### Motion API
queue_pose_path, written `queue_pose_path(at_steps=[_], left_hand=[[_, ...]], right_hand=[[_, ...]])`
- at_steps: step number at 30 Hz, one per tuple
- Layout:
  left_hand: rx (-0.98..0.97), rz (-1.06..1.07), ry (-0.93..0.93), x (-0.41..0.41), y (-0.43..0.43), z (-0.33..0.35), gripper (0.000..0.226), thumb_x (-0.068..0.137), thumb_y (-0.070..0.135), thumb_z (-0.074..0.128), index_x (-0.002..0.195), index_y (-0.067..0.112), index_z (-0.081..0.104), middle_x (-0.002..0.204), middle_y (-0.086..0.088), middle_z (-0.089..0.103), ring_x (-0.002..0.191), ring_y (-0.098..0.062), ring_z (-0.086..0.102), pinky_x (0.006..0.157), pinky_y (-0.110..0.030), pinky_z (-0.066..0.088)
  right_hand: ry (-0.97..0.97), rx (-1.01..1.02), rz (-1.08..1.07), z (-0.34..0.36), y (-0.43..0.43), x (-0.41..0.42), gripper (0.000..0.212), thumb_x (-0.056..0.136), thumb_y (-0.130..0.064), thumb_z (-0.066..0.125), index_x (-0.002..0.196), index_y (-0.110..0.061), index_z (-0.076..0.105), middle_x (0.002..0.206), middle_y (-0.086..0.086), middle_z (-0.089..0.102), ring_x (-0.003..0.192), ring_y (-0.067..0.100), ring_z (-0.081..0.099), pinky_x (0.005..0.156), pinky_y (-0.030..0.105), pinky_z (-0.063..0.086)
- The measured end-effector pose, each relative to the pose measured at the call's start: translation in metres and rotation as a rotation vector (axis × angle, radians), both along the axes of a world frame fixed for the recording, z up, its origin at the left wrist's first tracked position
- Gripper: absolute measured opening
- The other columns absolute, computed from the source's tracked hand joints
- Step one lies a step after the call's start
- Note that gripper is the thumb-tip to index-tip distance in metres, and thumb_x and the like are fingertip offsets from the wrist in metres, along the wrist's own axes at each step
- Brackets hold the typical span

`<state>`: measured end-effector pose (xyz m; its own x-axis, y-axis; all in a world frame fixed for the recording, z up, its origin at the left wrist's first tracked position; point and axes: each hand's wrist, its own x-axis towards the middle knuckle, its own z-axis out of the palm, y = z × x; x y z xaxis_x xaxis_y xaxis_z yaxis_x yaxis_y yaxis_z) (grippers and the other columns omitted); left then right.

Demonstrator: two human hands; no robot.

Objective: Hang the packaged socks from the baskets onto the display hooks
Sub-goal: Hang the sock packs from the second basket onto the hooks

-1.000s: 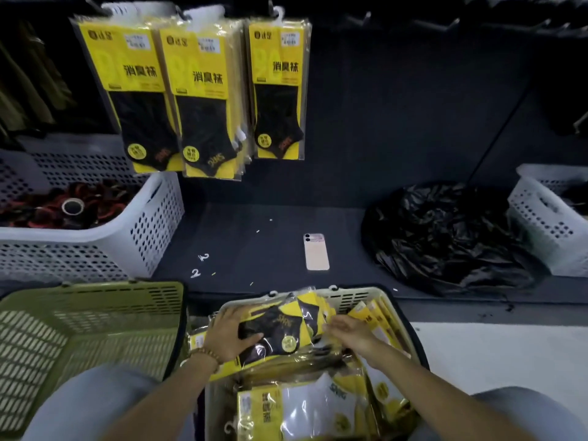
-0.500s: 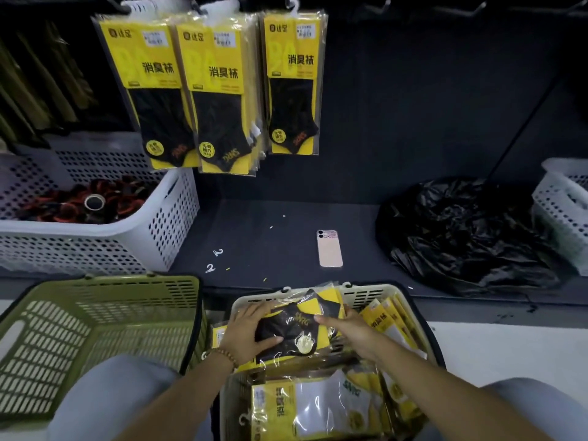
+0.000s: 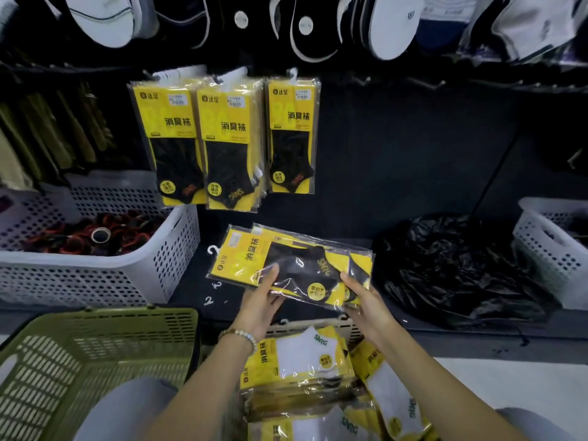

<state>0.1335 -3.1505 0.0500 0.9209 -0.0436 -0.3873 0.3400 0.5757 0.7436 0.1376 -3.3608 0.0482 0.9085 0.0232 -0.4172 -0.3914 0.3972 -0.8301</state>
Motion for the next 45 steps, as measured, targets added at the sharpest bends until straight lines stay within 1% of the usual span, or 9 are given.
queue_pose_path(at_steps=[5,10,16,25,32,35,38,41,45], left_hand=[[-0.007,0.108,-0.085,0.007,-0.008,0.038,0.037,0.077,0.023,0.072,0.109,0.007,0.065,0.104,-0.009,0.072,0.096,-0.022,0.069,0.085,-0.038,0.053],[0.433,0.154,-0.236,0.013,0.007,0.074,0.035,0.074,0.029,0.079,0.105,0.020,0.064,0.094,0.009,0.073,0.082,-0.004,0.069,0.074,-0.024,0.052],[0.706,0.055,-0.542,0.019,0.001,0.111,0.023,0.071,0.018,0.082,0.084,0.029,0.067,0.074,0.026,0.070,0.071,0.010,0.065,0.056,-0.002,0.044],[0.657,0.035,-0.583,0.039,0.020,0.124,0.045,0.059,0.038,0.086,0.098,0.030,0.064,0.088,0.018,0.073,0.079,0.005,0.067,0.060,-0.006,0.048],[0.730,0.116,-0.567,0.059,0.039,0.135,0.039,0.073,0.065,0.048,0.065,0.027,0.042,0.037,0.022,0.040,0.038,0.005,0.042,0.044,-0.003,0.033],[0.772,0.237,-0.593,0.074,0.053,0.144,0.038,0.081,0.058,0.047,0.069,0.022,0.047,0.036,0.024,0.041,0.037,0.009,0.042,0.043,-0.001,0.033],[0.814,0.315,-0.608,0.090,0.072,0.157,0.038,0.086,0.053,0.048,0.087,0.016,0.059,0.041,0.020,0.045,0.041,0.009,0.044,0.045,-0.002,0.034],[0.834,0.353,-0.660,0.097,0.084,0.172,0.034,0.084,0.054,0.048,0.070,0.023,0.050,0.041,0.023,0.048,0.041,0.009,0.046,0.045,-0.003,0.034],[0.856,0.400,-0.688,0.103,0.091,0.184,0.031,0.091,0.047,0.048,0.066,0.030,0.038,0.035,0.023,0.041,0.036,0.009,0.042,0.041,-0.002,0.032]], right_hand=[[-0.167,-0.098,0.095,0.025,0.005,0.000,0.084,0.063,-0.040,0.079,0.136,-0.019,0.043,0.117,0.003,0.068,0.095,0.015,0.070,0.066,0.025,0.055],[-0.388,-0.474,-0.003,0.073,0.008,0.025,0.074,0.080,-0.035,0.072,0.143,-0.023,0.035,0.145,-0.006,0.040,0.134,0.010,0.036,0.093,0.011,0.038],[-0.727,-0.455,0.000,0.135,0.055,0.040,0.023,0.082,-0.024,0.072,0.102,-0.023,0.062,0.102,-0.006,0.067,0.092,0.006,0.062,0.076,0.013,0.050],[-0.643,-0.342,-0.001,0.144,0.068,0.051,0.029,0.078,-0.032,0.075,0.069,-0.015,0.053,0.066,-0.003,0.061,0.064,0.006,0.059,0.062,0.020,0.052],[-0.565,-0.241,-0.004,0.145,0.064,0.070,0.018,0.091,-0.025,0.060,0.099,-0.010,0.067,0.093,0.005,0.075,0.084,0.017,0.072,0.068,0.024,0.057],[-0.587,-0.225,-0.139,0.156,0.058,0.087,0.010,0.093,-0.018,0.058,0.097,-0.014,0.065,0.092,0.001,0.075,0.086,0.015,0.071,0.065,0.022,0.056],[-0.567,-0.230,-0.212,0.173,0.052,0.111,0.010,0.095,-0.017,0.056,0.100,-0.014,0.064,0.102,0.007,0.072,0.098,0.022,0.069,0.085,0.037,0.056],[-0.591,-0.315,-0.223,0.189,0.054,0.137,0.008,0.094,-0.018,0.057,0.096,-0.017,0.064,0.108,0.008,0.070,0.105,0.024,0.065,0.098,0.046,0.049],[-0.666,-0.433,-0.205,0.202,0.069,0.167,0.011,0.094,-0.018,0.058,0.100,-0.011,0.063,0.102,0.003,0.070,0.101,0.017,0.064,0.091,0.032,0.051]])
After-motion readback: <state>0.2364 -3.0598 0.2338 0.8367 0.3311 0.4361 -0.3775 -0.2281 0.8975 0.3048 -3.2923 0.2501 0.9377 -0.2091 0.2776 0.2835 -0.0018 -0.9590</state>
